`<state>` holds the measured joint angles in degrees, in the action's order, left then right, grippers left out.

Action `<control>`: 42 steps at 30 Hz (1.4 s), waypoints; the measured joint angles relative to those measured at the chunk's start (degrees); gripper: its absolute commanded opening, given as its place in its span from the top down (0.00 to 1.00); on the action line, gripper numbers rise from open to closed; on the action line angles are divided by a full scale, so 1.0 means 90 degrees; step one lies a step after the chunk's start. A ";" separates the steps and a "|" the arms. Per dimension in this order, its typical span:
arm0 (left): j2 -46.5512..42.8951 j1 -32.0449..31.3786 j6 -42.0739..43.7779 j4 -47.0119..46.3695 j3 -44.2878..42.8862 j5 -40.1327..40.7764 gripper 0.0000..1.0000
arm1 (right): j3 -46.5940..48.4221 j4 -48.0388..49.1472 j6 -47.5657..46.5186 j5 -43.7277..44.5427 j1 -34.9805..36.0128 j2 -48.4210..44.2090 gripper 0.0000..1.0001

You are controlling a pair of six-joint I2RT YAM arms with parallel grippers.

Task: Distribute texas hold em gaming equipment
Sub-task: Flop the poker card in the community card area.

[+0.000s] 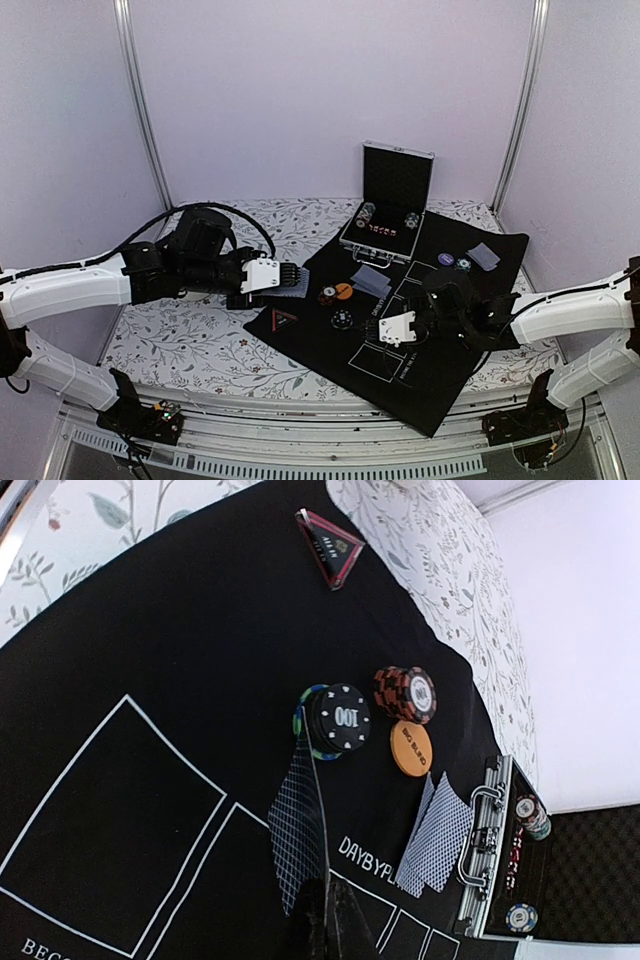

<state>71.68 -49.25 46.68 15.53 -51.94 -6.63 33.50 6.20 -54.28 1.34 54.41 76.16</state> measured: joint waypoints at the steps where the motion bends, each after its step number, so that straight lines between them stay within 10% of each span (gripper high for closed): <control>1: 0.0000 0.0000 0.0000 0.0000 0.0000 0.0000 0.51 | -0.0039 0.0097 -0.0126 0.0005 0.0034 0.0078 0.98; 42: 0.0000 -0.0010 0.0000 0.0000 0.0000 0.0000 0.51 | -0.0435 -0.0352 -0.2781 -0.0690 0.0413 0.0891 0.98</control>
<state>71.68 -49.34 46.68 15.53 -51.94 -6.63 29.58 3.03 -79.31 -4.86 58.13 84.18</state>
